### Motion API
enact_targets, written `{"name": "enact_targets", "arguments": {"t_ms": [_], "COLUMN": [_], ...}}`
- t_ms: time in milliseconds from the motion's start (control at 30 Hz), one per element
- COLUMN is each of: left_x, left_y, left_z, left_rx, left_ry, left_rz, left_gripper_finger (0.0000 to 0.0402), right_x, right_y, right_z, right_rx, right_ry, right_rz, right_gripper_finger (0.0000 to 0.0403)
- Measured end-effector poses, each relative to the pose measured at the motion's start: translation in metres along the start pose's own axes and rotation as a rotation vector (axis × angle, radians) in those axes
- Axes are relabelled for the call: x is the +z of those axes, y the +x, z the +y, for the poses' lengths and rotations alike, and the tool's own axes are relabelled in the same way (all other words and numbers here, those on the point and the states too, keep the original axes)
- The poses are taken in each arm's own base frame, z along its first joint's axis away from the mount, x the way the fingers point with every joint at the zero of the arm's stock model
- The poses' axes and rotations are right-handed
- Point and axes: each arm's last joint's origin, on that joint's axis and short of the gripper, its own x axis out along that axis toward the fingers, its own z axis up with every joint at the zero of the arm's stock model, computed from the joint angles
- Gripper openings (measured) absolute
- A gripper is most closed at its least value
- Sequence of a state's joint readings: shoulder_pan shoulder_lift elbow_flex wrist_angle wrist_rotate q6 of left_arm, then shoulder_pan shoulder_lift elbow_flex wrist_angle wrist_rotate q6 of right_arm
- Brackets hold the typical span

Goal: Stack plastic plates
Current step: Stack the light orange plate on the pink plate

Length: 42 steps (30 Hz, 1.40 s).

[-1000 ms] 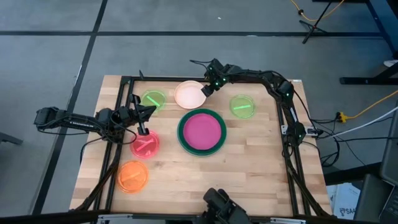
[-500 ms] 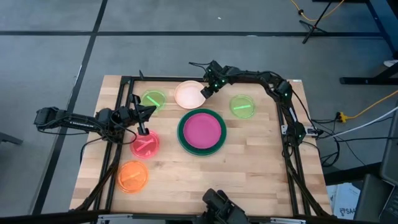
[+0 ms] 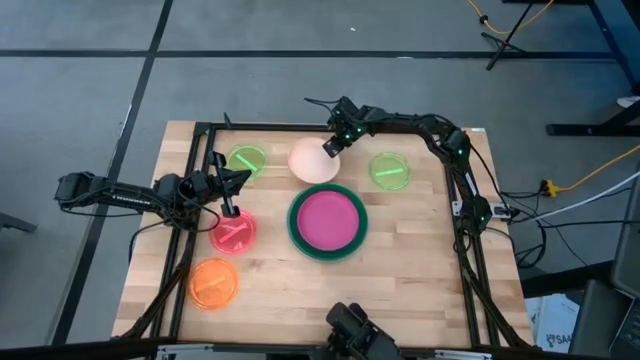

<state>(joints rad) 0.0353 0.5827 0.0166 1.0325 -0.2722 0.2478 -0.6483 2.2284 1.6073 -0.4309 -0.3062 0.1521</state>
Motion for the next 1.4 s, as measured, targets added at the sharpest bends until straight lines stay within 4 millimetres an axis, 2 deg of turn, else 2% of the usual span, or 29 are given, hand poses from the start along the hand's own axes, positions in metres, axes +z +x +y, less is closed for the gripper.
{"name": "enact_targets", "arguments": {"t_ms": [267, 533, 733, 933, 1167, 1400], "left_x": [0.000, 0.000, 0.000, 0.000, 0.000, 0.000], "left_y": [0.000, 0.000, 0.000, 0.000, 0.000, 0.000], "left_z": [0.000, 0.000, 0.000, 0.000, 0.000, 0.000], "left_rx": [0.000, 0.000, 0.000, 0.000, 0.000, 0.000], "left_ry": [0.001, 0.000, 0.000, 0.000, -0.001, -0.001], "left_rz": [0.000, 0.000, -0.001, -0.001, -0.001, -0.001], "left_gripper_finger": [0.0009, 0.0009, 0.0009, 0.0009, 0.0009, 0.0009], "right_x": [0.005, 0.025, 0.035, 0.038, 0.022, 0.000], "right_y": [-0.001, -0.017, -0.045, -0.086, -0.114, -0.109], "right_z": [0.001, 0.009, 0.020, 0.035, 0.071, 0.118], "right_rx": [0.001, 0.008, 0.011, 0.039, 0.083, 0.146], "right_ry": [-0.012, -0.043, -0.083, -0.136, -0.251, -0.412], "right_rz": [-0.031, -0.056, -0.084, -0.100, -0.004, 0.090], "right_gripper_finger": [0.0004, 0.0002, 0.0002, 0.0001, 0.0001, 0.0002]}}
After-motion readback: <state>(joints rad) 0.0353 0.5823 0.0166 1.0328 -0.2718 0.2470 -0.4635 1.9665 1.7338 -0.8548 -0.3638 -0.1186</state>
